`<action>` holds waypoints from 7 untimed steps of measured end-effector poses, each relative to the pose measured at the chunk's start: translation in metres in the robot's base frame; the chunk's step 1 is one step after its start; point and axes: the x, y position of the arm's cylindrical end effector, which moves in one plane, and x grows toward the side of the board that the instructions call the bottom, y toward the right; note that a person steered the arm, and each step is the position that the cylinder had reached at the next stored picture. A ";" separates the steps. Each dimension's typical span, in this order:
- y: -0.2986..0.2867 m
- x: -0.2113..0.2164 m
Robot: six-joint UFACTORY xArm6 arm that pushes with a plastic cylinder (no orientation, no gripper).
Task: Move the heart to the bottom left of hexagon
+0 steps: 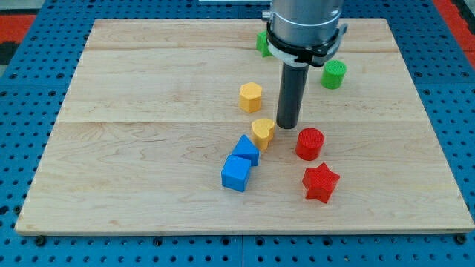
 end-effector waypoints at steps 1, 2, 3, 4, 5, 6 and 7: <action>-0.018 0.003; -0.016 0.010; -0.022 0.014; -0.024 0.043; -0.056 0.053; -0.082 0.033; -0.065 0.033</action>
